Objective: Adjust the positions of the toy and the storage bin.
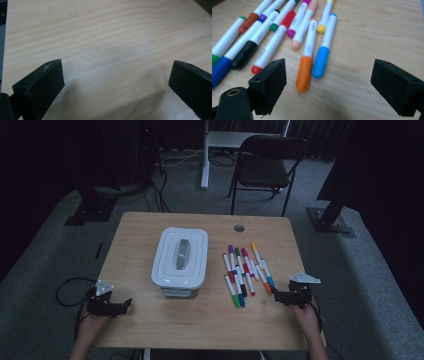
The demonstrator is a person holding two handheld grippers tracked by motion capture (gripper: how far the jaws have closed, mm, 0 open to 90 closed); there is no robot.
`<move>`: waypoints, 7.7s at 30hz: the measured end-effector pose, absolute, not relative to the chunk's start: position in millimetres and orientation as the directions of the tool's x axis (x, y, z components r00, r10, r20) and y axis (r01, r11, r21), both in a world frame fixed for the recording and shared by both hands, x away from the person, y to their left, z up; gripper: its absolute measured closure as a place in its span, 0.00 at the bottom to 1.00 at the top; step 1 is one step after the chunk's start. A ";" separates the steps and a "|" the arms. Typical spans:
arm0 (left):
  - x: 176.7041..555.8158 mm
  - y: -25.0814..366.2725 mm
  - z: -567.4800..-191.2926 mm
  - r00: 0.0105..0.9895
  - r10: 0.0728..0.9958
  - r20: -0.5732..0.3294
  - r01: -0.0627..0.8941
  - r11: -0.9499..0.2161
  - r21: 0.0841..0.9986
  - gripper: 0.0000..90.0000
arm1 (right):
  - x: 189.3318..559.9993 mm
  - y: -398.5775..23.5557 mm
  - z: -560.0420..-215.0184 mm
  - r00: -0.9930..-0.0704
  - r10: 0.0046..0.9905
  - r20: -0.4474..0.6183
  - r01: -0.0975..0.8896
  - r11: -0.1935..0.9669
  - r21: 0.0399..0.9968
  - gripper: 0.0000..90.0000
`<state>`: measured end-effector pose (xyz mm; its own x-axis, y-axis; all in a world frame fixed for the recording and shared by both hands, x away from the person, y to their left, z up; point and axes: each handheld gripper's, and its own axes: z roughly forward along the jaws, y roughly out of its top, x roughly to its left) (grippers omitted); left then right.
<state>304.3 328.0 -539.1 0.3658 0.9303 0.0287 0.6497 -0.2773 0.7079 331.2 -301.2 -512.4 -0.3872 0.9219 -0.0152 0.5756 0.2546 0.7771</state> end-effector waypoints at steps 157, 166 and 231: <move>266.0 197.2 -492.8 0.688 0.722 -0.074 0.520 -0.420 0.744 0.01 | 429.7 -169.4 -489.0 -0.792 0.610 0.009 0.377 0.478 0.794 0.18; 262.2 200.2 -460.6 0.690 0.718 -0.093 0.520 -0.402 0.754 0.01 | 411.3 -198.6 -485.9 -0.756 0.655 -0.013 0.388 0.464 0.796 0.15; 293.1 71.2 -419.0 0.786 0.616 -0.054 0.438 -0.492 0.752 0.19 | 306.8 -318.5 -550.5 -0.446 0.895 0.008 0.621 0.303 0.723 0.14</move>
<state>293.1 71.2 -419.0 0.7859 0.6160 -0.0539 0.4375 -0.4924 0.7524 306.8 -318.5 -550.5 -0.4461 0.8949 0.0076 0.6207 0.3033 0.7230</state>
